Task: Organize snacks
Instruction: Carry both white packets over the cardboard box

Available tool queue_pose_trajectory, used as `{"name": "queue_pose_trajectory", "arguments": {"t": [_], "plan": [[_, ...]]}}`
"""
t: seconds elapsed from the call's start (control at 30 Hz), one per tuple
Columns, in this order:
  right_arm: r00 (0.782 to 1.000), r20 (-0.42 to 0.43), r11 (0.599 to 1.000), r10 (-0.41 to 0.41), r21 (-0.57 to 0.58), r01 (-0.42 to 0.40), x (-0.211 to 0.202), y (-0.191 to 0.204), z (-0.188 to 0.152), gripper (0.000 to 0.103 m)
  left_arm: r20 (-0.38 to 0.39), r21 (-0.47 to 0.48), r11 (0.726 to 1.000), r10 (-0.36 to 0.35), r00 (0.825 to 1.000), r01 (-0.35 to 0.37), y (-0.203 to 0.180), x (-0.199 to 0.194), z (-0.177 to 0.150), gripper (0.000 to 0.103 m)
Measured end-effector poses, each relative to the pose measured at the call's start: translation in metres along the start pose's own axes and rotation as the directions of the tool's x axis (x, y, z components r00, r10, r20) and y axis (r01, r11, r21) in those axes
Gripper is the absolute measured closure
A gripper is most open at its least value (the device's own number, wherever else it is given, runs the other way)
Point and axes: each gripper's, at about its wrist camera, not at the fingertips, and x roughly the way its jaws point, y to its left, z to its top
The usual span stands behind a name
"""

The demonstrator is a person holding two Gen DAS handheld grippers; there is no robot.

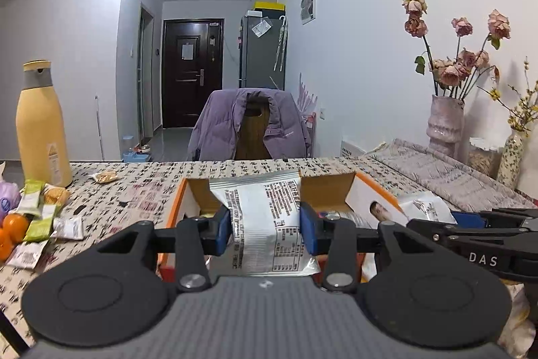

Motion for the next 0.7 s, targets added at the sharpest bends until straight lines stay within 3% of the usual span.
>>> {"name": "queue_pose_trajectory", "arguments": {"t": [0.33, 0.6, 0.7], "plan": [[1.000, -0.024, 1.000, -0.001, -0.016, 0.001, 0.062, 0.000, 0.029, 0.061, -0.032, -0.015, 0.999, 0.028, 0.999, -0.029, 0.002, 0.064, 0.020, 0.061], [0.999, -0.036, 1.000, -0.019, 0.023, 0.020, 0.100, -0.006, 0.015, 0.061, -0.085, -0.061, 0.995, 0.071, 0.994, -0.077, 0.022, 0.101, 0.002, 0.061], [0.998, -0.051, 1.000, -0.022, 0.018, 0.023, 0.105, -0.007, 0.012, 0.061, -0.104, -0.064, 0.996, 0.051, 0.993, -0.058, 0.024, 0.108, -0.002, 0.061]]}}
